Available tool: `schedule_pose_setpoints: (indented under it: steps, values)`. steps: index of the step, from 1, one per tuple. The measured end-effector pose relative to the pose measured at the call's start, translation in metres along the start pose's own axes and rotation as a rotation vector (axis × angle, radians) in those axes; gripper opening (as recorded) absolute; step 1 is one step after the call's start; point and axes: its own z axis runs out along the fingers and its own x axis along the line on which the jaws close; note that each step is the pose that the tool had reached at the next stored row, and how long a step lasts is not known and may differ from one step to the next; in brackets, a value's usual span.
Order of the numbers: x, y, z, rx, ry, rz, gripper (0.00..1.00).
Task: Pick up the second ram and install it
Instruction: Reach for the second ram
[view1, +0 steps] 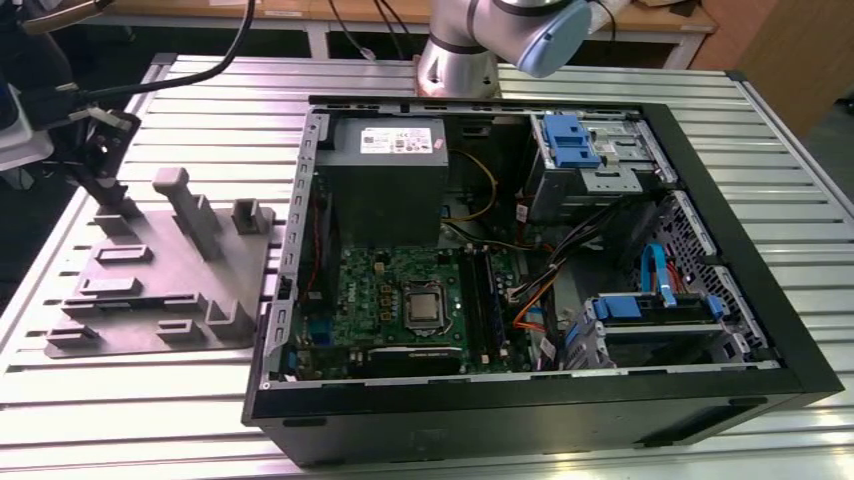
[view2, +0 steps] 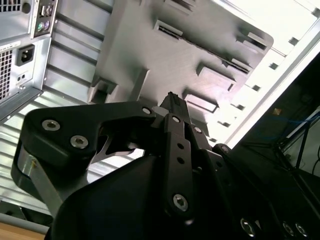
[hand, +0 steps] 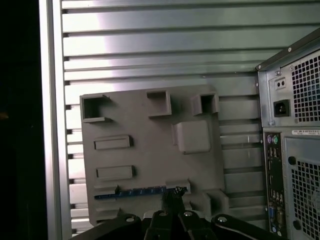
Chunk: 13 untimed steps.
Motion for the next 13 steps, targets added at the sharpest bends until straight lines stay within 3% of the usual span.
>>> schedule_pose_setpoints:
  steps: [13]
  values:
    - [0.0159,-0.0161,0.0133,-0.0001,0.0000,0.000,0.10]
